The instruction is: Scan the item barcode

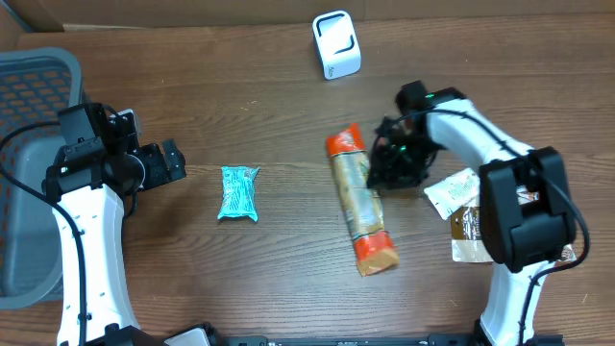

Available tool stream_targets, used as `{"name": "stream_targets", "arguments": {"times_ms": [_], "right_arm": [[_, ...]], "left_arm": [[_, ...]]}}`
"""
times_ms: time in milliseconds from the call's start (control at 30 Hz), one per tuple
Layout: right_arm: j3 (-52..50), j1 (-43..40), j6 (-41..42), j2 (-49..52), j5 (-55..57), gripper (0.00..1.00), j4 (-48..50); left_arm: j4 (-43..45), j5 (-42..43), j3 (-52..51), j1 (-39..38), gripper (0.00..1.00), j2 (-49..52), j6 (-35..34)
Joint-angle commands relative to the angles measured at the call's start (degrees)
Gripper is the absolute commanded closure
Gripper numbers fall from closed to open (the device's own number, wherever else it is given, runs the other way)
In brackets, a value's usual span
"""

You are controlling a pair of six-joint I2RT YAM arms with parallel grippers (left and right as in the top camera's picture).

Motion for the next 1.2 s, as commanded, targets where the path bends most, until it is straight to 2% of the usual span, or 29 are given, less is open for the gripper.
{"name": "stream_targets", "arguments": {"times_ms": [0, 167, 333, 467, 733, 833, 1000, 1033, 1067, 1167], "right_arm": [[2.6, -5.7, -0.8, -2.5, 5.1, 0.47, -1.3], [3.1, -6.8, -6.7, -2.5, 0.3, 0.46, -3.0], [3.0, -6.6, -9.7, -2.5, -5.0, 0.27, -3.1], [1.6, -6.5, -9.7, -2.5, -5.5, 0.18, -1.8], [-10.0, -3.1, -12.1, -2.5, -9.8, 0.18, 8.5], [-12.5, -0.5, -12.0, -2.5, -9.7, 0.22, 11.8], [-13.0, 5.1, -10.4, -1.2, -5.6, 0.39, 14.8], [-13.0, 6.0, -9.2, -1.0, -3.9, 0.46, 15.1], [-13.0, 6.7, -8.9, -1.0, -2.7, 0.59, 15.2], [-13.0, 7.2, -9.0, -1.0, -2.1, 0.84, 15.1]], "left_arm": [[0.2, 0.4, 0.3, -0.1, 0.00, -0.1, 1.1], [0.2, 0.4, 0.3, -0.1, 0.00, -0.1, 1.1], [0.2, 0.4, 0.3, -0.1, 0.00, -0.1, 1.1], [0.2, 0.4, 0.3, -0.1, 0.00, -0.1, 1.1], [0.2, 0.4, 0.3, -0.1, 0.00, -0.1, 1.1], [0.2, 0.4, 0.3, -0.1, 0.00, -0.1, 1.1], [0.2, 0.4, 0.3, -0.1, 0.00, -0.1, 1.1], [0.2, 0.4, 0.3, -0.1, 0.01, -0.1, 1.1], [0.2, 0.4, 0.3, -0.1, 0.00, -0.1, 1.1], [0.2, 0.4, 0.3, -0.1, 0.00, -0.1, 1.1]]}}
